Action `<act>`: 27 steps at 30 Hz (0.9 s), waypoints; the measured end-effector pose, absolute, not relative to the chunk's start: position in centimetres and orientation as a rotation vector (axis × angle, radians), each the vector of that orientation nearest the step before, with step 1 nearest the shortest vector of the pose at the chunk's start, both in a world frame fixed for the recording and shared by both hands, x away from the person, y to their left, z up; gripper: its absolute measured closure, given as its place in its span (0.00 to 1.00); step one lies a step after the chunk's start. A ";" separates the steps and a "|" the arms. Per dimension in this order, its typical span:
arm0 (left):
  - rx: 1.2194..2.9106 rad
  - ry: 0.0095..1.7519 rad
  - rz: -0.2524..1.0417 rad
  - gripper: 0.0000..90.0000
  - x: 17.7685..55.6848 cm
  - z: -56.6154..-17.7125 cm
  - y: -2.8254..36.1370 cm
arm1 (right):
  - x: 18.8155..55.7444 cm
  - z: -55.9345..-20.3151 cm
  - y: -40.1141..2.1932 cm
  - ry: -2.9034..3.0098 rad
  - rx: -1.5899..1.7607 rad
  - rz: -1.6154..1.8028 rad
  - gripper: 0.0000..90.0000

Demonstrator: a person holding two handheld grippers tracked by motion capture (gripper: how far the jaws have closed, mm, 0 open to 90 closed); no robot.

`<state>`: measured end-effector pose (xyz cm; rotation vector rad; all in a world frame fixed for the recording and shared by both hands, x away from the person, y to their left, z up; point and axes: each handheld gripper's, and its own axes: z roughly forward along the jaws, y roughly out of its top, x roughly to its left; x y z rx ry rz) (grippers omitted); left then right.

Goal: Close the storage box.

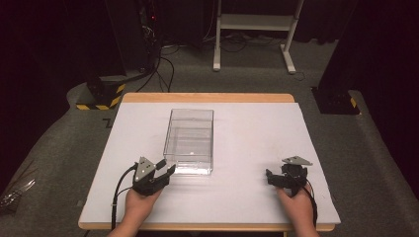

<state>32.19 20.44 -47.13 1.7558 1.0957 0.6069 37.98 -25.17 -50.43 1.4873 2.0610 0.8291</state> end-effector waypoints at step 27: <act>1.742 1.152 0.619 0.29 34.3 -47.6 20.1 | 38.0 -50.4 -25.2 2.060 1.487 0.830 0.10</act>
